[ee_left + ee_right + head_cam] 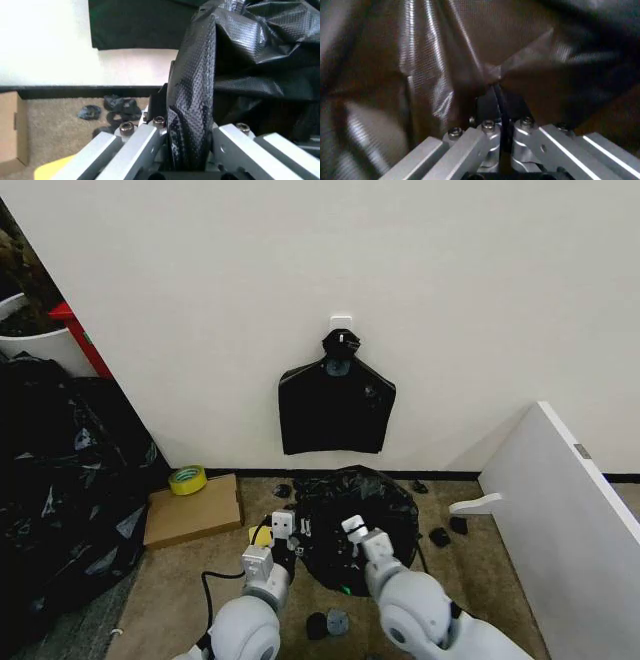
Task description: Place the garbage bag over the trash bin.
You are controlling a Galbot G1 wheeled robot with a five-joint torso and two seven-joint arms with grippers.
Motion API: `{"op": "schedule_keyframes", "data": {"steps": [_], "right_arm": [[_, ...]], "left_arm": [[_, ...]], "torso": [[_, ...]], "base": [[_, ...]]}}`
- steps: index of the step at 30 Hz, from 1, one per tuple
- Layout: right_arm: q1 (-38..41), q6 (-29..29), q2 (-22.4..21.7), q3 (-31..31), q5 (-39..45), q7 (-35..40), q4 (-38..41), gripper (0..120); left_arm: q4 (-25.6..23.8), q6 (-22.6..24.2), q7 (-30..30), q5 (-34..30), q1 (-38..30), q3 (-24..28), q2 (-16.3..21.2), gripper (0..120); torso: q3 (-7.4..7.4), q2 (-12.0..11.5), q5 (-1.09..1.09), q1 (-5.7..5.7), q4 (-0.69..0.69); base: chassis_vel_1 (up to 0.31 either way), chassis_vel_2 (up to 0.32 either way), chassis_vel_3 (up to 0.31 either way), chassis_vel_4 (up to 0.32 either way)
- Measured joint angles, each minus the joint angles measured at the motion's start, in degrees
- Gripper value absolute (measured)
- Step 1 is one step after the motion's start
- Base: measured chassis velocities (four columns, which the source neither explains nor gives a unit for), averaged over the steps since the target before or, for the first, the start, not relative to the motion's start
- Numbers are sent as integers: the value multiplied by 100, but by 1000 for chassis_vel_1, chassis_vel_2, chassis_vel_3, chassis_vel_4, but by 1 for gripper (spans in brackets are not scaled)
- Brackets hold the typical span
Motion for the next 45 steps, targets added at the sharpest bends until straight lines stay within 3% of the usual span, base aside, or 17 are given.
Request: {"op": "schedule_keyframes", "data": {"steps": [6,21,32,38,45], "right_arm": [[353,-13,148,-340,-432,-97,-528,0],[777,151,457,-385,-722,-269,-1541,0],[1012,5,492,-510,-676,-216,-1625,0],[905,-1,319,-556,-663,-240,-1226,0],[1042,194,389,-619,-768,-254,-1237,0]], "left_arm": [[-127,-42,118,194,114,-64,137,1],[-262,-51,193,266,236,-167,157,1],[-269,-59,233,372,259,-195,161,1],[-201,-86,221,367,256,-247,188,1],[-203,-88,247,350,266,-237,144,1]], "torso": [[0,0,1,0,-1],[0,0,2,0,-1],[0,0,2,0,0],[0,0,2,0,-1],[-1,0,2,0,0]], "base": [[0,0,0,0],[0,0,0,0],[0,0,0,0],[0,0,0,0],[0,0,0,0]]}}
